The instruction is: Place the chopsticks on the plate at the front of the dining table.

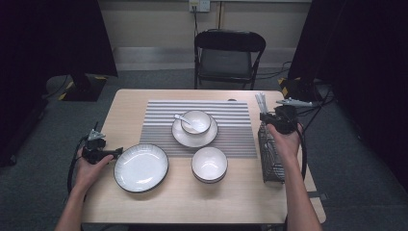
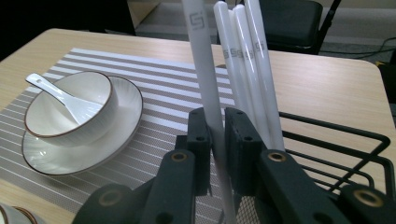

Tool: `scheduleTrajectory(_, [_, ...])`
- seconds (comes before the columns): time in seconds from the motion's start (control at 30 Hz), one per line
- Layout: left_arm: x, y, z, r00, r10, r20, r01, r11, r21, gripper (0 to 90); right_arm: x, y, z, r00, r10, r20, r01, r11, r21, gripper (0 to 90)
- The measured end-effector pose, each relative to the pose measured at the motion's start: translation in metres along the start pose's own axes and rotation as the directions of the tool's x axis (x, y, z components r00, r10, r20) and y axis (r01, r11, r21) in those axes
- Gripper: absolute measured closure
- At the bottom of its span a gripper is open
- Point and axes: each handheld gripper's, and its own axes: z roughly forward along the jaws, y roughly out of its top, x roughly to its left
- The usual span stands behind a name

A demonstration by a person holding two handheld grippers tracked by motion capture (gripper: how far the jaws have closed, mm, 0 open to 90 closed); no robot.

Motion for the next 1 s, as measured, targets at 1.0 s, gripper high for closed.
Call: scheduleTrajectory(1.0, [0.000, 0.000, 0.000, 1.0000, 0.000, 0.000, 0.000, 1.0000, 0.000, 15.0, -0.006, -0.003, -0.017, 0.9999, 0.006, 0.016, -0.005, 0.995, -0.100, 85.1])
